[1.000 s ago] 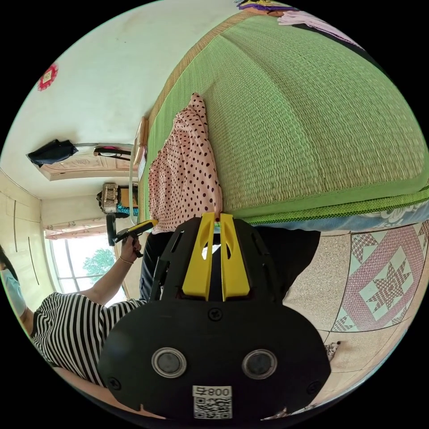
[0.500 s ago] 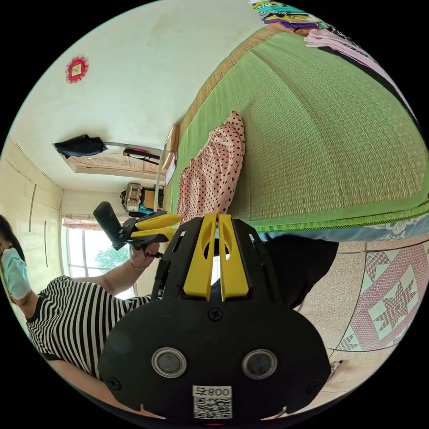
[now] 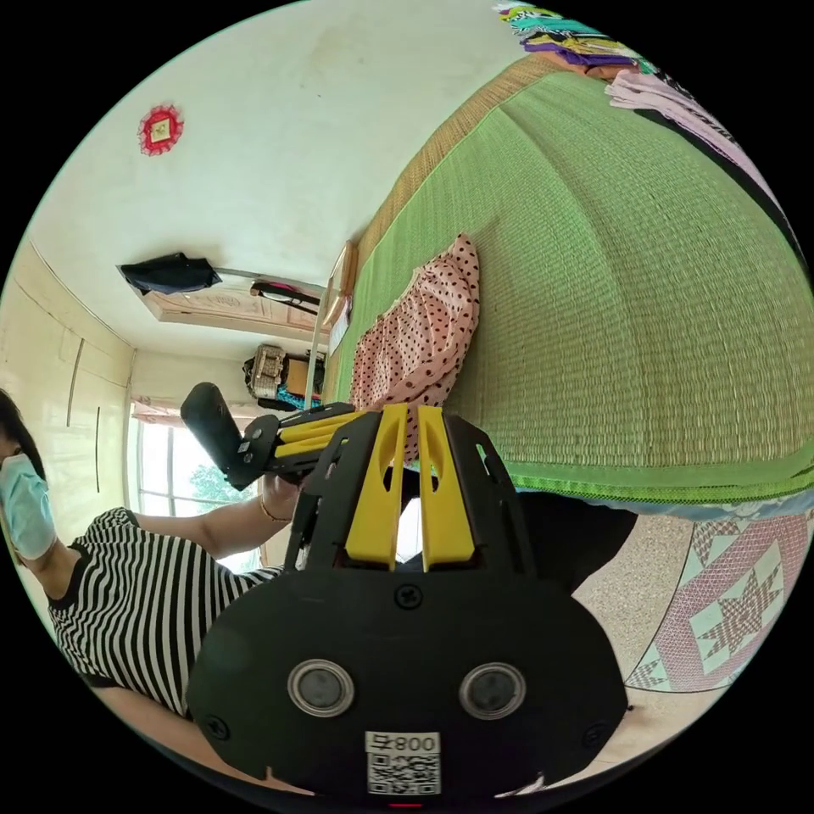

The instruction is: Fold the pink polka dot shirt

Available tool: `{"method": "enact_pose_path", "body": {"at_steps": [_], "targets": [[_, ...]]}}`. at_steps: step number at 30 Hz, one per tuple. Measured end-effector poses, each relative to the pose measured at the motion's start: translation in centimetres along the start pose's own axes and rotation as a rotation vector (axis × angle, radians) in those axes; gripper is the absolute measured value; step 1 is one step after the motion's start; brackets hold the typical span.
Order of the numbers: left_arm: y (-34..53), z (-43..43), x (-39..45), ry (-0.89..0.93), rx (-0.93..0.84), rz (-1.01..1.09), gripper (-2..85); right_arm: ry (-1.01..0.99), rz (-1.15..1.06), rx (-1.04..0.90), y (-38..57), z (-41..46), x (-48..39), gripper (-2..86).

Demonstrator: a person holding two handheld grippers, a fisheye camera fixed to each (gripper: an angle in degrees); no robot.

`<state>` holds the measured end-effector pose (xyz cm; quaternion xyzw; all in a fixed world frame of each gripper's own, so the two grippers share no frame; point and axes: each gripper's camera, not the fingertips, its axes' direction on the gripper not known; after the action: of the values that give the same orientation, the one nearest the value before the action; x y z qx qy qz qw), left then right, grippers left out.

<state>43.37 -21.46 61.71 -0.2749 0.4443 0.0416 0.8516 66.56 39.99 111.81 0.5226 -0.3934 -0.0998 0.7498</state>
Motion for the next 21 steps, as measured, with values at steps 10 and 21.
{"method": "enact_pose_path", "body": {"at_steps": [10, 21], "targets": [[0.7, 1.3, -1.8, 0.103, -0.003, -0.04, 1.4, 0.104, 0.03, -0.076, -12.2, 5.3, 1.5, 10.6], [2.4, 1.4, -5.0, 0.189, 0.0, -0.047, 1.3, 0.129, 0.035, -0.132, -17.6, 10.1, -0.1, 7.5]]}}
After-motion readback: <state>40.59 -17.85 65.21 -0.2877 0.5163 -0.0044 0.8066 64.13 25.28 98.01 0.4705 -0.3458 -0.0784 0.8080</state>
